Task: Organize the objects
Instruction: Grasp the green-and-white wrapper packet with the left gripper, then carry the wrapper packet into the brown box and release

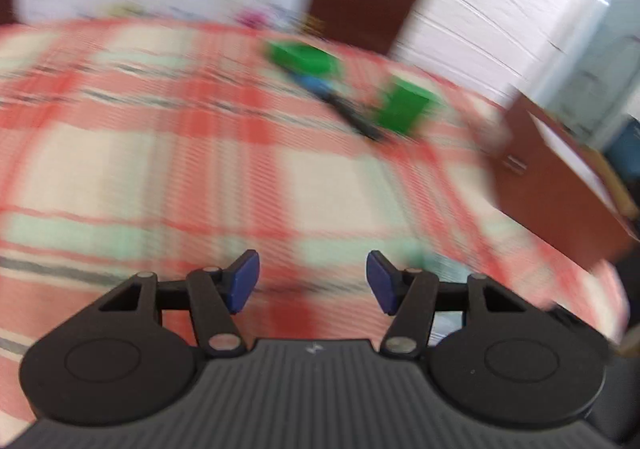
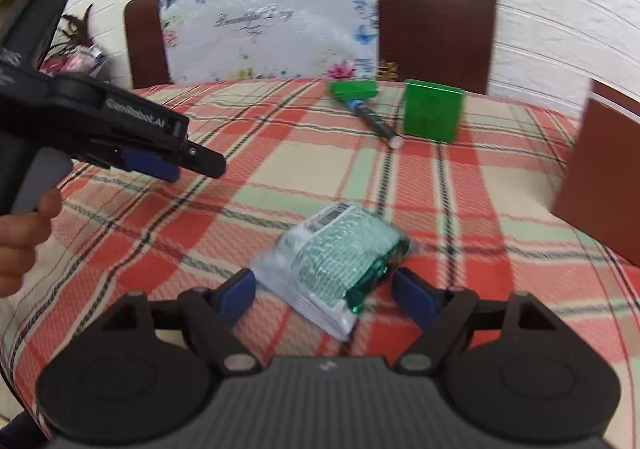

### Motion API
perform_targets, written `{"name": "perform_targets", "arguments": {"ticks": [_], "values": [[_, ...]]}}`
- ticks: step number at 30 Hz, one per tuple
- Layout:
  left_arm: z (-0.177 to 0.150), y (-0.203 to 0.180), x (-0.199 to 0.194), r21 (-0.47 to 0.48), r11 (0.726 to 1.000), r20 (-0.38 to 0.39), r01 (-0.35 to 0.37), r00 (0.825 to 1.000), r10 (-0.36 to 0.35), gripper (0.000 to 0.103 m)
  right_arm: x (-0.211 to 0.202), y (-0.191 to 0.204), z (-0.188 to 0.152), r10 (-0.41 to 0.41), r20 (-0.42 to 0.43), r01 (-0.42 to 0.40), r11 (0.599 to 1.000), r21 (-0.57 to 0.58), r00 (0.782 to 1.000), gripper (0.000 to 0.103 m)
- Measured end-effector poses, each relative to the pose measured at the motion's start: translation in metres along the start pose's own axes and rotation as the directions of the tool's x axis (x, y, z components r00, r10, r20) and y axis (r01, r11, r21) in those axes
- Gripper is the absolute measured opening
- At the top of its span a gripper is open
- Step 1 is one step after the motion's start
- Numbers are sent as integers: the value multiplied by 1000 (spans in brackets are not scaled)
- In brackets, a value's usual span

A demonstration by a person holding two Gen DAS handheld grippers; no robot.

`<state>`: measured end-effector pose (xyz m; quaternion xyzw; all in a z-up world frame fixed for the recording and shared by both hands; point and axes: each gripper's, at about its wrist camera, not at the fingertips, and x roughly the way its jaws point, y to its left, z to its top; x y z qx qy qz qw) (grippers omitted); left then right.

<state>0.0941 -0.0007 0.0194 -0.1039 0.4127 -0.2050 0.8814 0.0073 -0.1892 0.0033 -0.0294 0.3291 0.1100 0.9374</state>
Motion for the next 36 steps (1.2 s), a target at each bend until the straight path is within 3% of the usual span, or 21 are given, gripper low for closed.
{"name": "perform_targets", "arguments": {"ticks": [3, 7, 8, 10, 12, 15, 18, 21, 26, 32, 36], "values": [[-3, -26, 13, 17, 998, -75, 60, 995, -59, 69, 0, -7, 0, -31, -7, 31, 999, 22, 999, 86], [-3, -50, 31, 71, 997, -99, 44, 994, -36, 69, 6, -12, 3, -9, -17, 10, 999, 45, 1000, 86], [-5, -54, 37, 81, 995, -110, 50, 993, -41, 67, 7, -11, 4, -4, -17, 4, 999, 34, 1000, 81], [-4, -57, 45, 79, 994, -121, 74, 991, -64, 50, 9, -9, 5, 14, -15, -14, 1000, 14, 1000, 64], [-2, -60, 48, 68, 992, -140, 107, 985, -97, 40, 10, -9, 5, 18, -9, -18, 1000, 10, 1000, 53], [5, -70, 43, 84, 991, -146, 104, 985, -91, 36, 5, -13, 3, 19, 19, -19, 1000, 16, 1000, 44], [18, -91, 33, 125, 984, -114, 124, 987, -110, 35, -7, -21, 7, -15, 98, 13, 1000, 19, 995, 43], [40, -121, 27, 190, 969, -60, 159, 987, -150, 35, -23, -33, 20, -86, 210, 83, 996, 22, 974, 43], [79, -177, 41, 295, 930, -18, 218, 975, -223, 35, -38, -75, 45, -213, 332, 200, 977, 72, 919, 44], [107, -241, 79, 396, 886, -6, 240, 966, -258, 35, -36, -135, 70, -326, 363, 284, 945, 166, 873, 44], [117, -264, 106, 429, 873, -12, 233, 968, -252, 35, -21, -168, 80, -369, 340, 322, 928, 188, 865, 44]]}}
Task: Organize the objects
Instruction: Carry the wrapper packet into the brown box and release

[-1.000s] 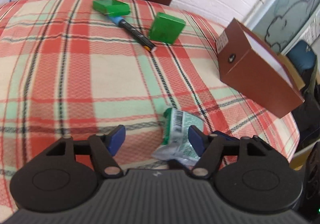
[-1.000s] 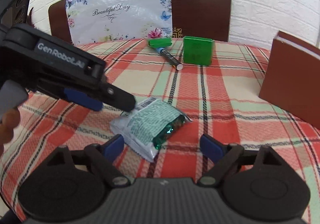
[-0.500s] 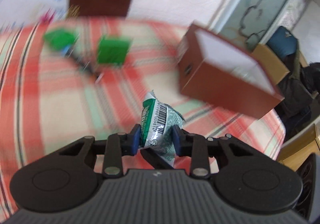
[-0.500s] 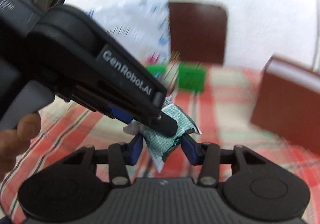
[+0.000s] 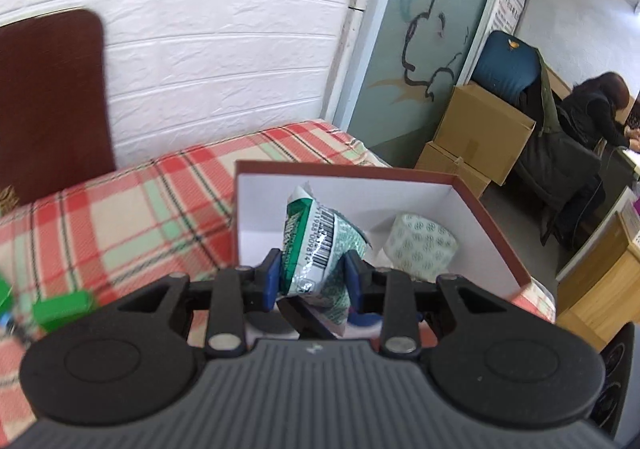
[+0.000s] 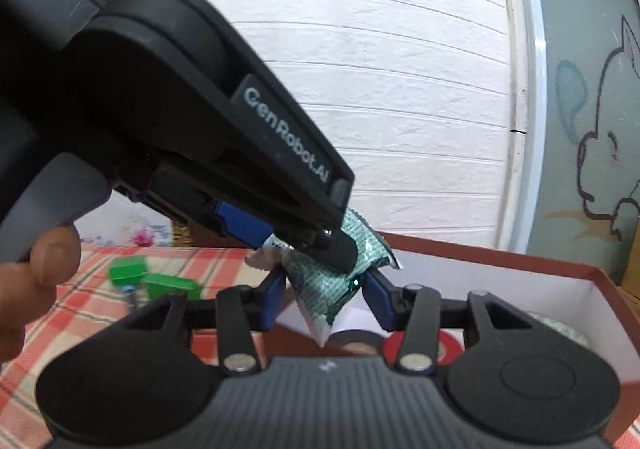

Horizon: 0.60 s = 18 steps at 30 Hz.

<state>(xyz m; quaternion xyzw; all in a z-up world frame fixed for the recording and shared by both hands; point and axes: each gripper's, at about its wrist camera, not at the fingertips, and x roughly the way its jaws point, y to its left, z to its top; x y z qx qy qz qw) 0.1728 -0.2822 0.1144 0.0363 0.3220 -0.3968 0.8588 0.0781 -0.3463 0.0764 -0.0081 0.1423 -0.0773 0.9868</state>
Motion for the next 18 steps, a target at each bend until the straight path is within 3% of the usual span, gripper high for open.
{"name": "perform_targets", "arguments": {"ticks": [4, 5, 8, 18], "values": [[9, 4, 22, 4, 999, 11, -46, 999, 46, 37, 37, -14, 3, -26, -32, 26, 1000, 6, 999, 47], [10, 6, 28, 3, 998, 2, -69, 998, 69, 38, 48, -15, 2, -45, -43, 45, 999, -3, 998, 55], [5, 11, 42, -2, 992, -46, -128, 991, 128, 38, 65, -17, -2, -68, -70, 68, 998, 10, 995, 57], [-23, -10, 8, 63, 985, -2, -161, 987, 162, 38, 29, -9, -17, -77, -20, 78, 995, 62, 997, 59]]}}
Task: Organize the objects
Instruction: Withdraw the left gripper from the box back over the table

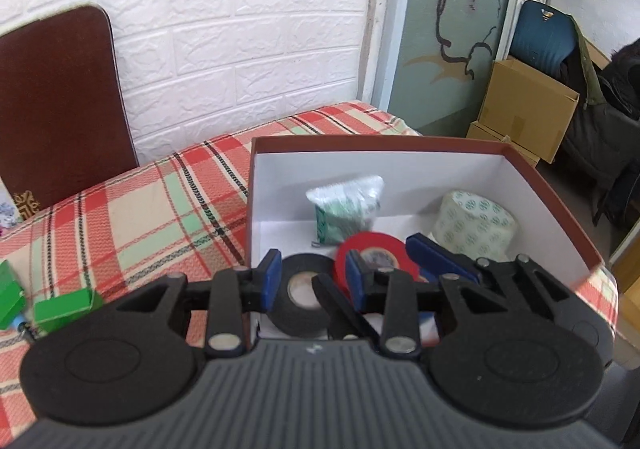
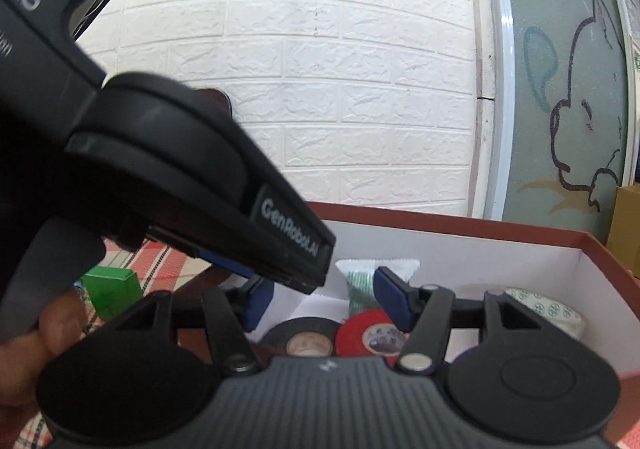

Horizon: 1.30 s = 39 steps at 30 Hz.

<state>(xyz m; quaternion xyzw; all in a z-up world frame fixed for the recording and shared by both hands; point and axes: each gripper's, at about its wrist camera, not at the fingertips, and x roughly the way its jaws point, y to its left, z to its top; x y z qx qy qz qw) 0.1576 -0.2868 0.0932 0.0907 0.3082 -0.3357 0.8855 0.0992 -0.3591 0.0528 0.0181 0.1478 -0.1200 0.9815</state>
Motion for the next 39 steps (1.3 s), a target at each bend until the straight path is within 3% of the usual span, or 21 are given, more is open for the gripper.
{"name": "perform_targets", "arguments": {"ticks": [7, 15, 21, 25, 33, 39], "values": [[-17, -15, -37, 24, 999, 33, -34, 999, 33, 45, -48, -10, -12, -5, 21, 4, 998, 66, 1000, 62], [-42, -26, -72, 29, 996, 33, -87, 996, 86, 49, -102, -11, -22, 17, 33, -18, 999, 50, 999, 71], [-59, -22, -95, 7, 990, 27, -144, 989, 144, 51, -110, -6, -36, 42, -66, -38, 998, 54, 997, 71], [-74, -13, -106, -15, 985, 16, -173, 985, 173, 51, -111, -9, -44, 60, -107, -51, 995, 86, 993, 71], [-103, 16, -121, -71, 968, -19, -240, 971, 239, 53, -136, 8, -43, 72, -109, -60, 992, 113, 991, 71], [-123, 41, -131, -105, 950, -37, -294, 956, 292, 56, -145, 29, -40, 100, -107, -92, 993, 74, 989, 71]]}}
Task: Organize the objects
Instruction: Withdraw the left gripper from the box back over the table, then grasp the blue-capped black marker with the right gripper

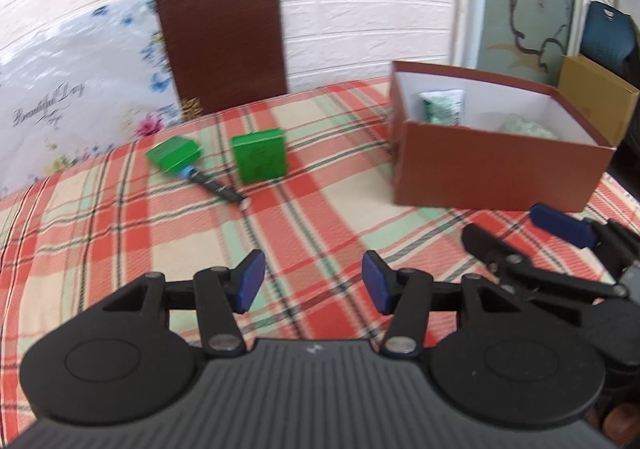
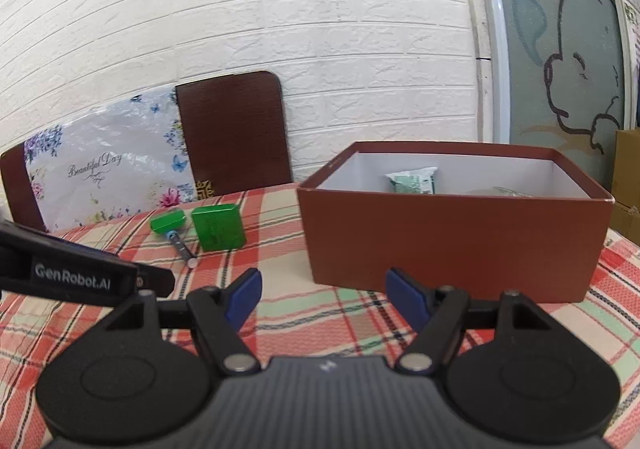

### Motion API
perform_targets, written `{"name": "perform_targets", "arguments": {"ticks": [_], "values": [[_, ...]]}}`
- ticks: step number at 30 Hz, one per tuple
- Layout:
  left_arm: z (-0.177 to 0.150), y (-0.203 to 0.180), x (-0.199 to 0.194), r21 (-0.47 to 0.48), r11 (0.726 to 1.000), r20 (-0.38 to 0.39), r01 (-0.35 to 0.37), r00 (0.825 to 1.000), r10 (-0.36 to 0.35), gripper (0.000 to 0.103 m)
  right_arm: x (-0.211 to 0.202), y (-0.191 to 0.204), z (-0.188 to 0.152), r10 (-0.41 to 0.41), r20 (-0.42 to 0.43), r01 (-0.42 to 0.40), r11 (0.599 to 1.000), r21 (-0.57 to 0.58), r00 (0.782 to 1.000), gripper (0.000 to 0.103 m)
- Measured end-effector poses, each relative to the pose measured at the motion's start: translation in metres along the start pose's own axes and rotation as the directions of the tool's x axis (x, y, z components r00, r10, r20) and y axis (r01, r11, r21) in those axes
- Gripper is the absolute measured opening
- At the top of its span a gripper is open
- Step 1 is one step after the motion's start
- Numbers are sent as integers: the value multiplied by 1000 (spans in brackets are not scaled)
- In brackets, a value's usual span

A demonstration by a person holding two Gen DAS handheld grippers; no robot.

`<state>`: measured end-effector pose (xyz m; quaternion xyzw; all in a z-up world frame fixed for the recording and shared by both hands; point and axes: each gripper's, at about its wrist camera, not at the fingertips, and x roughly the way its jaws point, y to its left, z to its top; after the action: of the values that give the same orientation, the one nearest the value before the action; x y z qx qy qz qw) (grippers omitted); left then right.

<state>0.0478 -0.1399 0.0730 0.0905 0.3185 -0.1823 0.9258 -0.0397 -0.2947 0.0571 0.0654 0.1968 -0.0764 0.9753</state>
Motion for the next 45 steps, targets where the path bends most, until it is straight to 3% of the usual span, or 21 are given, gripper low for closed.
{"name": "perform_targets", "arguments": {"ticks": [19, 32, 39, 43, 45], "values": [[-47, 104, 16, -134, 977, -56, -168, 985, 162, 56, 17, 82, -14, 74, -101, -93, 977, -191, 992, 71], [-69, 175, 35, -235, 930, -118, -283, 958, 262, 56, 52, 130, -30, 149, -239, -209, 945, -250, 960, 71], [-75, 194, 41, -247, 914, -80, -322, 947, 312, 69, 69, 139, -46, 146, -308, -227, 942, -246, 940, 72], [-81, 196, 45, -231, 911, -38, -342, 939, 343, 80, 72, 136, -44, 152, -303, -228, 945, -234, 941, 75], [-82, 198, 46, -239, 911, -25, -335, 940, 340, 80, 78, 137, -43, 152, -299, -228, 944, -240, 942, 76]]}}
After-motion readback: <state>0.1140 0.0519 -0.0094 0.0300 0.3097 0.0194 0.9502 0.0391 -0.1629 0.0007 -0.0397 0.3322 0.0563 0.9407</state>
